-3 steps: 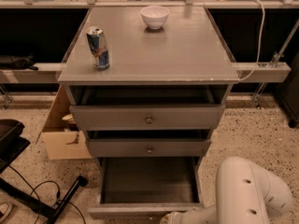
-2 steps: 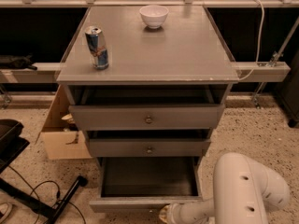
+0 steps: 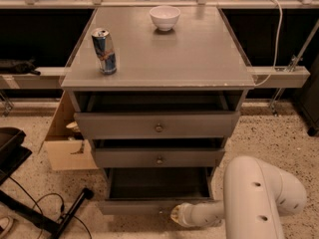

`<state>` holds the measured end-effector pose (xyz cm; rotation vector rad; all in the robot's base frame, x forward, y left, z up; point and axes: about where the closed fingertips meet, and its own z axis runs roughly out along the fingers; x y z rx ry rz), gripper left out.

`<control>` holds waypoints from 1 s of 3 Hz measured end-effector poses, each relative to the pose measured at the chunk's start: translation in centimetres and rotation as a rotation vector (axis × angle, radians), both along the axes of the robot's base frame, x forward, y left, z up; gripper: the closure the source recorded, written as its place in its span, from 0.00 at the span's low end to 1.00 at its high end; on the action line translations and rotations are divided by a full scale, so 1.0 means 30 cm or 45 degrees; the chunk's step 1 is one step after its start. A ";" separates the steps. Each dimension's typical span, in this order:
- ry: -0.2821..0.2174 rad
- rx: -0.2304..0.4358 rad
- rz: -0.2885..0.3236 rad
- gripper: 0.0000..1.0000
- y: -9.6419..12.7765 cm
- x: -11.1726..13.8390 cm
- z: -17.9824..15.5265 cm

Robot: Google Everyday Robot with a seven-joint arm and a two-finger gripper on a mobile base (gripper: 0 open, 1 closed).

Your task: Close bottom drawer

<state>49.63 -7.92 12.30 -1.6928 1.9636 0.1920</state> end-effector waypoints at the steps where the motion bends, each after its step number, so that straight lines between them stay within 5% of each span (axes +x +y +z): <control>1: -0.051 -0.022 -0.007 1.00 -0.019 0.110 0.047; 2: -0.051 -0.022 -0.007 1.00 -0.019 0.111 0.047; 3: -0.093 -0.043 -0.021 1.00 -0.039 0.255 0.092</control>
Offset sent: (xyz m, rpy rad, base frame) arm 0.1554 -0.0252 0.0645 -0.0760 -0.1665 -0.0274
